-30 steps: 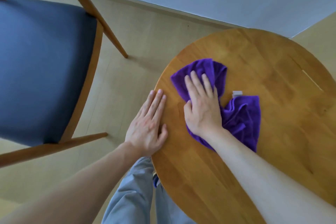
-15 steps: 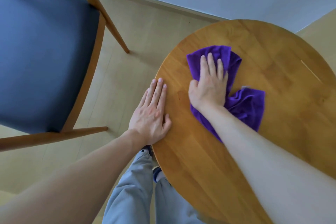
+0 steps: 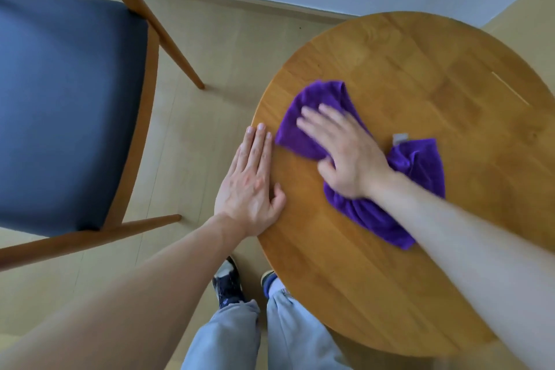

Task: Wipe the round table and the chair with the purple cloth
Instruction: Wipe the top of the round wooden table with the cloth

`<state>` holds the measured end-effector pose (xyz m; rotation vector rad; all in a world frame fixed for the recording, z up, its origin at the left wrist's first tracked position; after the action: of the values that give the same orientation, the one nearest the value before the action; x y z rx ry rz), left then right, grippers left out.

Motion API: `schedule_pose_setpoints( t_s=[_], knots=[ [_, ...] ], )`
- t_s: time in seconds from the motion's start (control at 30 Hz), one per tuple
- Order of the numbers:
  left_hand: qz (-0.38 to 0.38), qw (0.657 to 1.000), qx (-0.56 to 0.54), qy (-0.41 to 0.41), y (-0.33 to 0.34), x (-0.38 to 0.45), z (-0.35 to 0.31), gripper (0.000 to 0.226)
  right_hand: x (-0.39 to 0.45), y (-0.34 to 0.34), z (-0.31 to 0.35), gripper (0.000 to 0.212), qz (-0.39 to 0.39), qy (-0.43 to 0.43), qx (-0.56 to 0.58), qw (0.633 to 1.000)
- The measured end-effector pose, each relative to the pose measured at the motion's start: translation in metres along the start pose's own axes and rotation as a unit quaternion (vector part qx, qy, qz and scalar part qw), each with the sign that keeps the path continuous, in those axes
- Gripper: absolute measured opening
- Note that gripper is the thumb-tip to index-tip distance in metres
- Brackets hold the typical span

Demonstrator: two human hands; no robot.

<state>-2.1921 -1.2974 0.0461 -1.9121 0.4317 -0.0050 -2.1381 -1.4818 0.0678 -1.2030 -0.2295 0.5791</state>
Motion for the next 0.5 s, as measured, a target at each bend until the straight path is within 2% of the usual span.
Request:
schedule_pose_setpoints(
  t_s=[0.13,0.2,0.3,0.4,0.5],
  knots=[
    [-0.007,1.000,-0.010,-0.001,0.001,-0.004,-0.001,0.086,0.081,-0.011,-0.003,0.077,-0.045,0.171,0.030,0.984],
    [-0.008,1.000,-0.020,0.000,0.001,-0.006,-0.001,0.087,0.101,-0.008,0.006,0.078,-0.055,0.199,0.034,0.978],
    [-0.028,0.998,-0.048,0.002,0.001,-0.005,0.001,0.086,0.090,0.003,0.030,0.075,-0.046,0.141,0.053,0.988],
    [-0.032,0.997,-0.070,-0.005,-0.001,-0.005,0.004,0.082,0.040,0.016,0.052,0.077,-0.022,0.075,0.061,0.995],
    [-0.016,0.995,-0.096,-0.007,-0.010,-0.007,0.005,0.077,-0.008,0.018,0.047,0.079,0.008,0.056,0.056,0.997]
  ],
)
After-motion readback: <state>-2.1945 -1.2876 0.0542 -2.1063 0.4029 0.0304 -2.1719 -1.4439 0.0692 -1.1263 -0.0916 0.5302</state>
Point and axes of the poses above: each hand's wrist, its own x-axis towards the middle knuckle, its own y-axis out of the palm, z = x × y, the point moved 5 cm from there along x, towards the middle knuckle, and after that the axes turned 1 degree about -y, right-handed, at the moved point
